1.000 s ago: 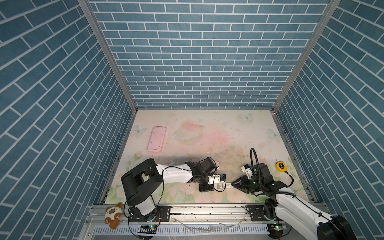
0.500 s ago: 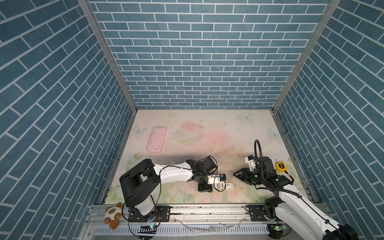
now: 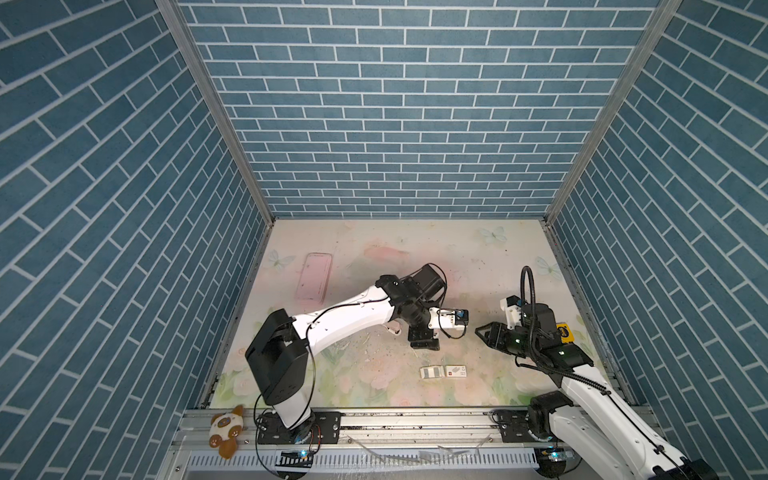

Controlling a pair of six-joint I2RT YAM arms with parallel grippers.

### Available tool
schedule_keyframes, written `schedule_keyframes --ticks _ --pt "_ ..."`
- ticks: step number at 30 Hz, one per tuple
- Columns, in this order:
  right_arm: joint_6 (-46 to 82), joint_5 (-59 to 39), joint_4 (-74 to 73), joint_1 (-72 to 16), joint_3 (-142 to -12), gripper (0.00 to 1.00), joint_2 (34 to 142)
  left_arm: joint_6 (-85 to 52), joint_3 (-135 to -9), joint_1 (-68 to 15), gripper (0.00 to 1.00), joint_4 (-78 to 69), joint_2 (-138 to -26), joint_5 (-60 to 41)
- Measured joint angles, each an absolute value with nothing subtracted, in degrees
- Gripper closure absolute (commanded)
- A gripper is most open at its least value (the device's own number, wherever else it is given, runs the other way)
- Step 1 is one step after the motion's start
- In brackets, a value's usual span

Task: Load the staples into the stapler
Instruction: 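Move the left gripper over the pink stapler while the right gripper waits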

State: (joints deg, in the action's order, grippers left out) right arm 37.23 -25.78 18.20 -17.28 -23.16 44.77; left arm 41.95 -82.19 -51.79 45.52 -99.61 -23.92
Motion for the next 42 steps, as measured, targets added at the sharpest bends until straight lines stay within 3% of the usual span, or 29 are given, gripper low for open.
schedule_keyframes --ticks 11,25,42 --pt "38.1 -33.7 9.1 -15.1 -23.5 0.58 53.3 48.2 -85.3 -50.7 0.28 51.2 -109.6 -22.7" --pt "40.7 -35.2 4.9 -11.7 -20.3 0.56 53.5 49.9 -88.9 -50.6 0.32 45.7 -113.4 -19.1" --pt "41.8 -36.6 3.8 -10.9 -18.3 0.61 52.1 51.9 -88.1 -49.8 0.52 42.7 -117.4 -17.4"
